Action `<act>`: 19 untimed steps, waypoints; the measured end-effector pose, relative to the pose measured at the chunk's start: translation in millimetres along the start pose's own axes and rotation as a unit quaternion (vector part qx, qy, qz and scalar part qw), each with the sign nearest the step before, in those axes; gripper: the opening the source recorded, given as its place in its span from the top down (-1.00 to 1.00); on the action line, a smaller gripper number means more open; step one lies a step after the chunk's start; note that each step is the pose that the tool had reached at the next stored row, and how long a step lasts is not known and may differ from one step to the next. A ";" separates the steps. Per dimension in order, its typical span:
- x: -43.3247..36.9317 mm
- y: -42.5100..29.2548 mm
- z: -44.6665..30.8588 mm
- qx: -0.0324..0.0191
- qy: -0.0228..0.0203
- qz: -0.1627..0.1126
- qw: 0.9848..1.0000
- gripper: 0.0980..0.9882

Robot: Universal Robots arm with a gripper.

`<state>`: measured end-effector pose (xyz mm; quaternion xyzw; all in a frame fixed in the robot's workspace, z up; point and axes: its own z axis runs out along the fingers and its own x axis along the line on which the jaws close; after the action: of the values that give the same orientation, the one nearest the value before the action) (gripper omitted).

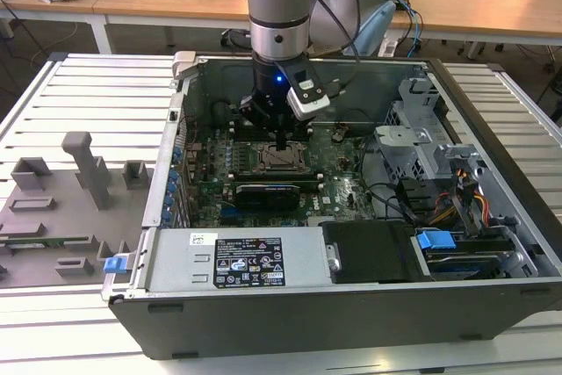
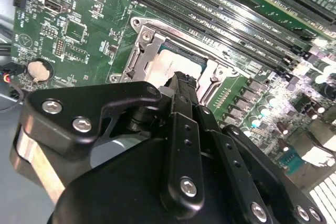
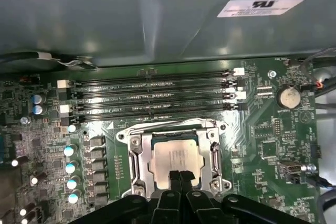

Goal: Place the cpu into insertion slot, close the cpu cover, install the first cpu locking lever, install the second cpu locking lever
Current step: 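Install the first cpu locking lever, then install the second cpu locking lever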

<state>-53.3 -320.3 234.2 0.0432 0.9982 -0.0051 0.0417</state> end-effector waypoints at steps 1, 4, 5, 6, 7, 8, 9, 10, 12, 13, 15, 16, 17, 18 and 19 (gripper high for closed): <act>-0.2 0.0 -2.0 0.001 0.000 0.000 1.000 0.98; -0.7 0.0 -8.1 0.003 0.000 0.000 1.000 0.98; -0.7 0.0 -8.1 0.003 0.000 0.000 1.000 0.98; -0.7 -0.1 -8.2 0.004 0.000 0.000 1.000 0.98; -0.7 -0.1 -8.2 0.004 0.000 0.000 1.000 0.98; -0.7 -0.1 -8.2 0.004 0.000 0.000 1.000 0.98; -0.7 -0.1 -8.2 0.004 0.000 0.000 1.000 0.98; -0.7 -0.1 -8.2 0.004 0.000 0.000 1.000 0.98; -0.7 -0.1 -8.2 0.004 0.000 0.000 1.000 0.98; -0.7 -0.1 -8.2 0.004 0.000 0.000 1.000 0.98; -0.7 -0.1 -8.2 0.004 0.000 0.000 1.000 0.98; -0.7 -0.1 -8.2 0.004 0.000 0.000 1.000 0.98; -0.7 0.0 -8.4 0.003 0.000 0.000 1.000 0.98; -0.7 -0.1 -9.3 0.004 0.000 0.000 1.000 0.98; -0.8 -0.1 -10.6 0.003 0.000 0.000 1.000 0.98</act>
<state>-53.3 -320.3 244.8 0.0431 0.9982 -0.0086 0.0418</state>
